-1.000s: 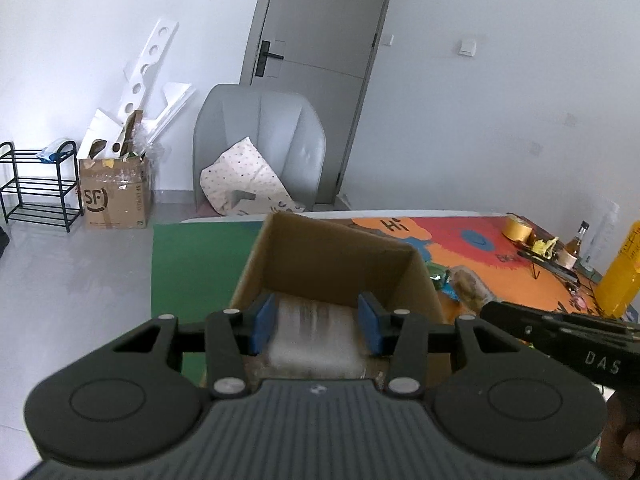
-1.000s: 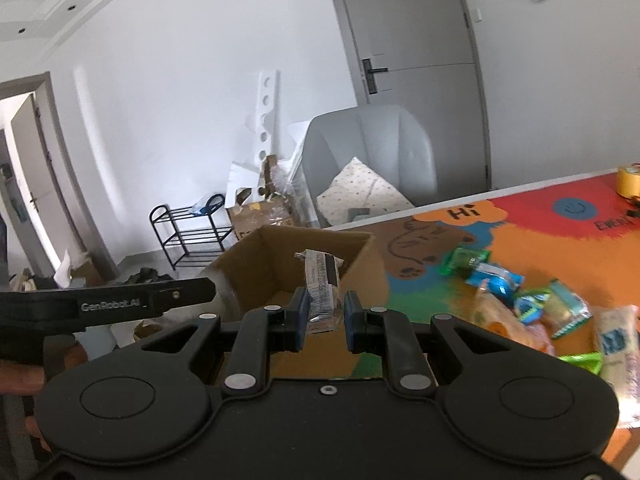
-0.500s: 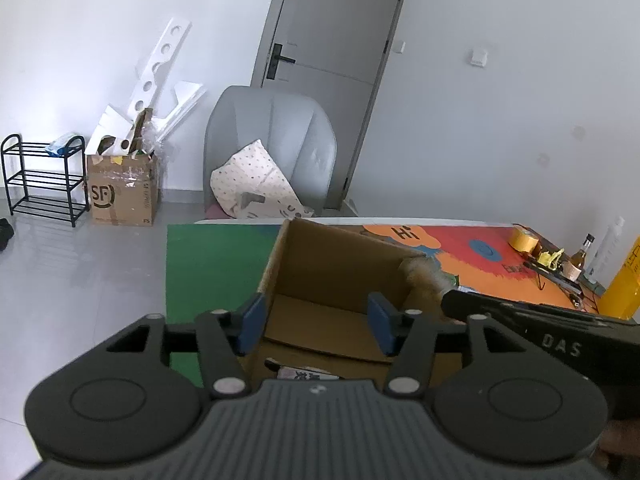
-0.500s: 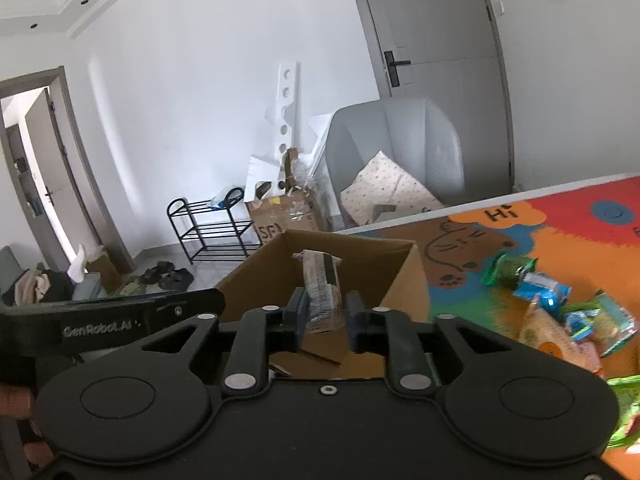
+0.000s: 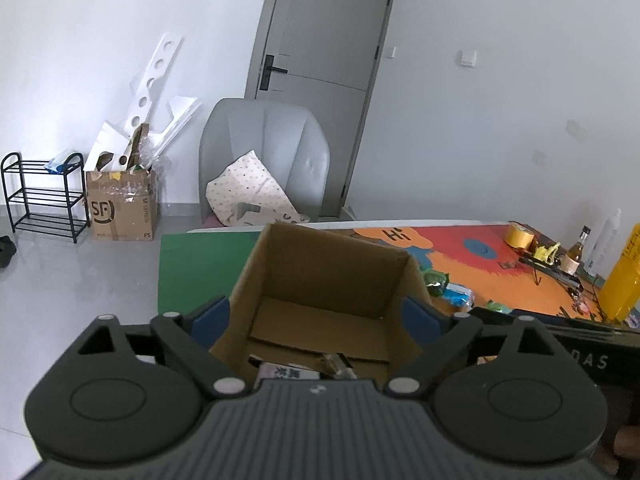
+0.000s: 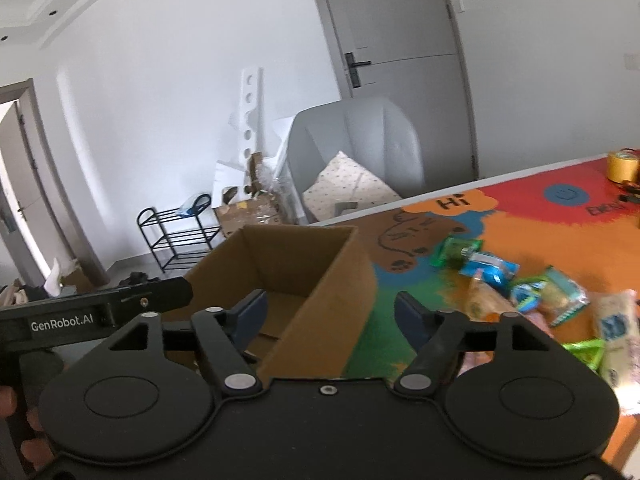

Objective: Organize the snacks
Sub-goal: 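Move both tools back over the snack pile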

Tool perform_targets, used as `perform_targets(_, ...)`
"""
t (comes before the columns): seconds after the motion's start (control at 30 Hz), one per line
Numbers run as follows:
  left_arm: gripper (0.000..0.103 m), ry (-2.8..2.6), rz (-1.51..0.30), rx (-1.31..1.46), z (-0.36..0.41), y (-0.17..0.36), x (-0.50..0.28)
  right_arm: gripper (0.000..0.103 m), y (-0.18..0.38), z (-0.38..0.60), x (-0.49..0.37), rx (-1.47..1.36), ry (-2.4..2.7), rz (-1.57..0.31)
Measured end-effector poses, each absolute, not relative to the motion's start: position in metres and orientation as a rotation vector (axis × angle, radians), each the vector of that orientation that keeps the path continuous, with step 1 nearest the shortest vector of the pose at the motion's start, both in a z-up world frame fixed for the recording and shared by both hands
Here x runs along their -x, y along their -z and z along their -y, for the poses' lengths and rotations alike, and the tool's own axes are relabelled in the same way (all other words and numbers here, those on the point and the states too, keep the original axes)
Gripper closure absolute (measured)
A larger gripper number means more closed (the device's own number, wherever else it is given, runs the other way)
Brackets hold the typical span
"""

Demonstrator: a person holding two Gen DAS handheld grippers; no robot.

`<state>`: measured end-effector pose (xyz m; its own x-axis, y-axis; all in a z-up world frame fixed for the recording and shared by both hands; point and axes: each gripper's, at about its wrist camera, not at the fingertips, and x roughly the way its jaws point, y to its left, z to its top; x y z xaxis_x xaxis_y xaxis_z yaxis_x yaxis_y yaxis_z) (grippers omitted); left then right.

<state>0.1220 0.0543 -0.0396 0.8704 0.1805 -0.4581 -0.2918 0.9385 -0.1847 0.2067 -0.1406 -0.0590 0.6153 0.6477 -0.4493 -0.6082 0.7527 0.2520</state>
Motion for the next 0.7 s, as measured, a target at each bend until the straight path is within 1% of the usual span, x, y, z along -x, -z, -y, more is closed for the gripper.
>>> perform_targets(0.1,0.007,-0.244,-0.460,0.245,-0.046,0.040,-0.122,0.026,0.060,0.152,-0.204,-0.083,-0.704,-0.551)
perform_targets(0.2,0.007,-0.230,-0.469,0.246,-0.039,0.040,-0.123,0.021,0.059,0.162,-0.203,-0.093,-0.684,-0.555)
perform_targets(0.3,0.006,-0.221,-0.475,0.233,-0.031,0.040,-0.122,0.019,0.060,0.173,-0.202,-0.103,-0.669,-0.560)
perform_targets(0.43,0.005,-0.198,-0.494,0.215,-0.020,0.042,-0.123,0.011,0.062,0.185,-0.199,-0.115,-0.648,-0.565)
perform_targets(0.5,0.003,-0.186,-0.505,0.215,-0.015,0.043,-0.123,0.008,0.064,0.191,-0.198,-0.117,-0.639,-0.566)
perform_targets(0.7,0.000,-0.152,-0.514,0.199,0.003,0.044,-0.123,0.001,0.067,0.211,-0.194,-0.122,-0.593,-0.569)
